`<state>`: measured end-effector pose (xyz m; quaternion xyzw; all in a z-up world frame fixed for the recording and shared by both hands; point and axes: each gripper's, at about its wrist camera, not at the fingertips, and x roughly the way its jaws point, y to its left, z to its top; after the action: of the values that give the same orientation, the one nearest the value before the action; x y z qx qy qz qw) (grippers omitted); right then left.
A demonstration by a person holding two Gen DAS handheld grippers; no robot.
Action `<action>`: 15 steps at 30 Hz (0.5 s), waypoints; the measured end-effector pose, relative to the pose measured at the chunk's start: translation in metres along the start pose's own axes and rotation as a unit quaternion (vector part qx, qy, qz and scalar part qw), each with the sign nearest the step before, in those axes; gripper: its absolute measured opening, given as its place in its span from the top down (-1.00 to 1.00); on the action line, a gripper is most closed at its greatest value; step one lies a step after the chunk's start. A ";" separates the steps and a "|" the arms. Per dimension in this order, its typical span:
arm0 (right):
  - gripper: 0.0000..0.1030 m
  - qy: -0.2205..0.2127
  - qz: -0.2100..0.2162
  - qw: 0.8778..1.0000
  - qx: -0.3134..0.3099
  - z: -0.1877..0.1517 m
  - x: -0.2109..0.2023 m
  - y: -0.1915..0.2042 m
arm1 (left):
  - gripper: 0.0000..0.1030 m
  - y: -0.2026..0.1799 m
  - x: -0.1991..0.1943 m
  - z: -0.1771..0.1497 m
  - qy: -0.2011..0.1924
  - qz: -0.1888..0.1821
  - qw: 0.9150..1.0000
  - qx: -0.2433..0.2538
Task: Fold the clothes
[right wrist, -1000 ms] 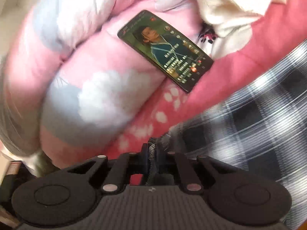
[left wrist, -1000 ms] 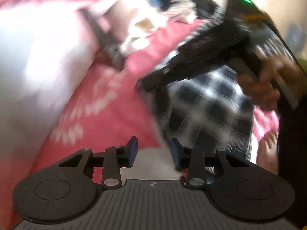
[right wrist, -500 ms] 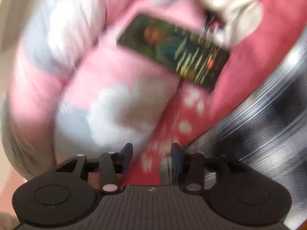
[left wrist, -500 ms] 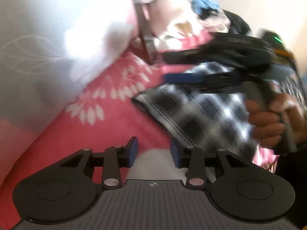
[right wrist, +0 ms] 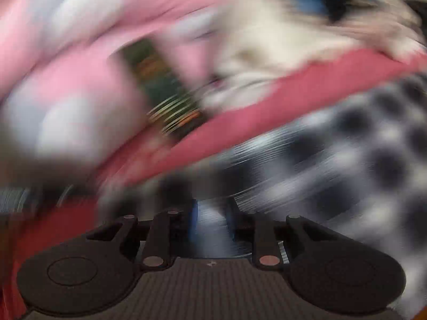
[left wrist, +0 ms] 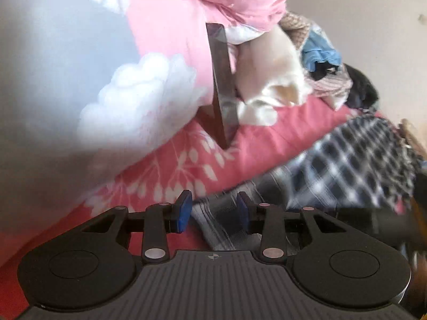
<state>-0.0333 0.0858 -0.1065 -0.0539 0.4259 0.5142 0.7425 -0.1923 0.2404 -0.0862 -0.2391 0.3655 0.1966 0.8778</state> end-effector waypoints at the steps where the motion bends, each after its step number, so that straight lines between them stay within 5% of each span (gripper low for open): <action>1: 0.52 0.004 0.032 0.999 -0.016 -0.003 -0.002 0.010 | 0.29 -0.001 0.003 0.003 0.002 0.006 1.000 -0.004; 3: 0.52 0.010 0.091 0.995 -0.045 -0.007 -0.007 0.029 | 0.29 -0.001 0.008 0.008 0.004 0.014 1.000 -0.009; 5: 0.52 -0.005 0.088 0.996 -0.036 -0.005 -0.028 0.018 | 0.29 -0.005 0.010 0.012 0.004 0.016 1.000 -0.002; 9: 0.52 -0.062 -0.039 0.997 0.034 0.009 -0.088 -0.066 | 0.29 -0.016 0.019 0.008 0.013 0.030 0.999 0.031; 12: 0.52 -0.102 -0.158 0.978 0.092 0.013 -0.135 -0.140 | 0.29 -0.020 0.032 0.001 0.029 0.065 0.996 0.051; 15: 0.52 -0.094 -0.252 0.957 0.112 0.000 -0.158 -0.193 | 0.29 -0.018 0.038 -0.005 0.035 0.089 0.994 0.058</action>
<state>0.1059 -0.1177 -0.0669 -0.0274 0.3816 0.2623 0.8859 -0.1608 0.2296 -0.1126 -0.1616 0.4264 0.2439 0.8559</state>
